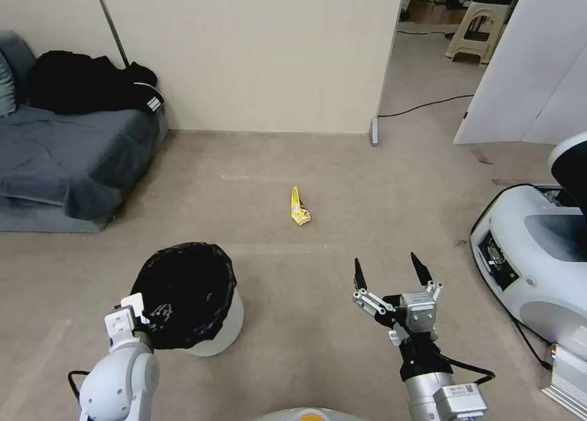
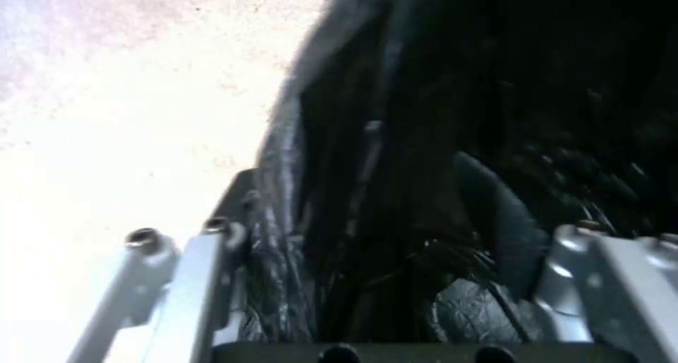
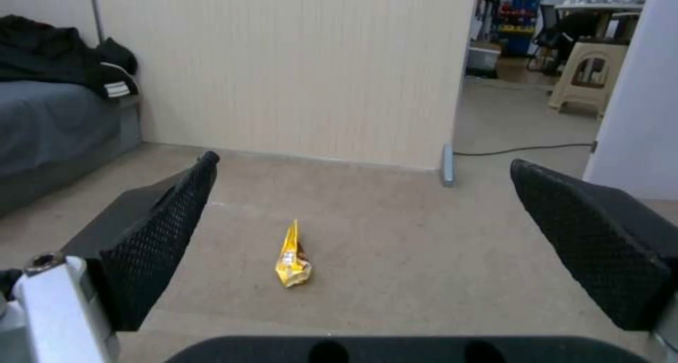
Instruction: Pick up the trash bin, then pick up the garbage from the floor and place it into the trash bin.
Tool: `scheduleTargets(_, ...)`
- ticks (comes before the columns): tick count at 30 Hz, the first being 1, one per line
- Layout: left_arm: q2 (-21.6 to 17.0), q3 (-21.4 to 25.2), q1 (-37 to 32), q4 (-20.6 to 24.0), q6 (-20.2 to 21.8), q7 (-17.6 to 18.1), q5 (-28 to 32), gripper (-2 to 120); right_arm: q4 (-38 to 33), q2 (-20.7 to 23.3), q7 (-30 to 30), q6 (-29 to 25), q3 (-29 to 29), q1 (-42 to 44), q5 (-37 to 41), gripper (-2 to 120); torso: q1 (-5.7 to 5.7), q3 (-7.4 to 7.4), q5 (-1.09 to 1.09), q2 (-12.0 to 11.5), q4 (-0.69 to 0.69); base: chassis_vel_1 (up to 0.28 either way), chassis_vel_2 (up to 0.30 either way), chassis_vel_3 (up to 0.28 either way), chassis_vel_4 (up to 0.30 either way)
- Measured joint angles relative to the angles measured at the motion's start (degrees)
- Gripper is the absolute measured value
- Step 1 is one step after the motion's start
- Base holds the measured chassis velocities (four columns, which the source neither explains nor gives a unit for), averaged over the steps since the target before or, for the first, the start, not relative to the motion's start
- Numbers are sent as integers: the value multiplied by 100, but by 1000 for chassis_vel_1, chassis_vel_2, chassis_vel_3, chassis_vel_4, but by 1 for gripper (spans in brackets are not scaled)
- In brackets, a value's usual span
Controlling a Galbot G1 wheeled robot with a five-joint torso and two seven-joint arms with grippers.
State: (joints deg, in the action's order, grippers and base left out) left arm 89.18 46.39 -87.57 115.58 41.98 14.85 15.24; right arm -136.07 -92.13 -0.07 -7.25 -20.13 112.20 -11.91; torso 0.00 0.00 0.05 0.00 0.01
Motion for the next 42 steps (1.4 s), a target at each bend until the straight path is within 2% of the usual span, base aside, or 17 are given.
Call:
scheduleTargets(1, 0, 0, 0, 0, 0, 0, 0, 53, 0, 0, 0, 0, 0, 0, 0, 100, 0, 0, 0, 0, 0, 0, 0, 0, 0)
scheduleTargets(3, 0, 30, 1, -46, -3, 17, 99, 42, 1, 0, -1, 3, 19, 0, 6, 100, 0, 0, 2, 0, 1, 0, 0, 0, 0)
scheduleTargets(4, 0, 30, 1, -46, -3, 17, 99, 42, 1, 0, -1, 3, 19, 0, 6, 100, 0, 0, 2, 0, 1, 0, 0, 0, 0)
scheduleTargets(6, -2, 45, -1, -63, -5, 52, 269, 33, 0, 0, 17, 23, 35, 2, 34, 100, 0, 0, 2, 1, 1, 0, 0, 0, 0)
scheduleTargets(8, -2, 46, -17, -64, -6, 67, 379, 28, -13, 0, 44, 34, 37, 2, 33, 100, 0, -1, 2, 2, 0, 0, 0, 0, 0)
scheduleTargets(11, 7, 47, -28, -76, -8, 87, 413, 25, -17, 0, 77, 37, 40, 0, 24, 100, 0, -1, 2, 2, 0, 0, 0, 0, 0)
scheduleTargets(17, 44, 0, -102, -38, -10, 136, 439, 25, -29, 0, 146, 46, 49, -11, -16, 100, 0, -1, 1, 2, 0, 0, 0, 0, 0)
scheduleTargets(20, 74, -94, -173, 116, -10, 163, 454, 22, -46, 0, 204, 65, 57, -24, -65, 100, 0, 0, -8, 2, 0, 0, 0, 0, 0)
scheduleTargets(27, 96, -370, -466, 682, 14, 347, 724, 8, -127, 0, 343, 182, 76, -57, -188, 100, 0, 1, -18, 0, -2, 0, 0, 0, 0)
scheduleTargets(29, 89, -445, -659, 966, 33, 404, 897, 2, -166, 0, 376, 215, 82, -68, -196, 100, 0, 2, -19, -1, -3, 0, 0, 0, 0)
scheduleTargets(30, 64, -477, -773, 1133, 44, 455, 1007, 2, -190, 0, 381, 223, 83, -72, -206, 100, 0, 2, -17, -1, -4, 0, 0, 0, 0)
scheduleTargets(34, 14, -490, -894, 1325, 47, 494, 1126, 2, -212, 0, 384, 223, 83, -73, -213, 100, 1, 2, -12, -1, -4, 0, 0, 0, 0)
scheduleTargets(42, -94, -540, -1309, 2227, 43, 783, 1528, 2, -250, 0, 381, 178, 97, -70, -330, 100, 0, 1, -5, -1, -2, 0, 0, 0, 0)
